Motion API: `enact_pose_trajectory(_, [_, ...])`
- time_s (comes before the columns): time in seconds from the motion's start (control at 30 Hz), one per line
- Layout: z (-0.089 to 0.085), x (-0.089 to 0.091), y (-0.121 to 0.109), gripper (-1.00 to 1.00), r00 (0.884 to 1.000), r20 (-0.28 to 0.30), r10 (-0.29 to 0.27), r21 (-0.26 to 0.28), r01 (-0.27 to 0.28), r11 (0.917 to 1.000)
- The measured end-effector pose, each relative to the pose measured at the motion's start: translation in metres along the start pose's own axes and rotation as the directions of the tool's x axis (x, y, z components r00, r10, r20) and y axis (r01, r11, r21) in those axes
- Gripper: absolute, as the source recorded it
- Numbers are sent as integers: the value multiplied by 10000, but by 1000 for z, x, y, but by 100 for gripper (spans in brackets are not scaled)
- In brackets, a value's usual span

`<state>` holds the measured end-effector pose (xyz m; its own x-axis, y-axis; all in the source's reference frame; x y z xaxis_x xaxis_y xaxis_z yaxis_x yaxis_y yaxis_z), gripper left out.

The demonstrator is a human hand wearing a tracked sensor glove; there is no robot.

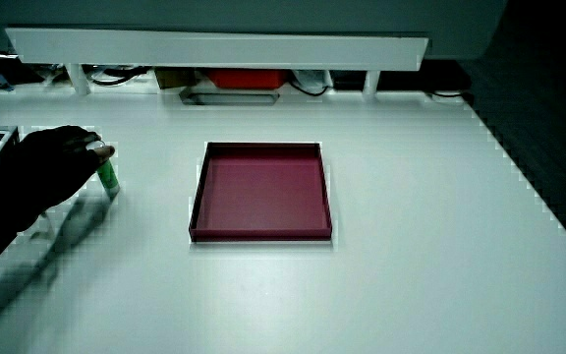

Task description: Place glue stick

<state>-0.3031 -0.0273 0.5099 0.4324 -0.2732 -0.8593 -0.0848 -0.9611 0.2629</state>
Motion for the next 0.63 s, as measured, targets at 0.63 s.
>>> enact_pose_trajectory(0.63, [6,7,-9,-65,9998,157,149,257,-153,9996])
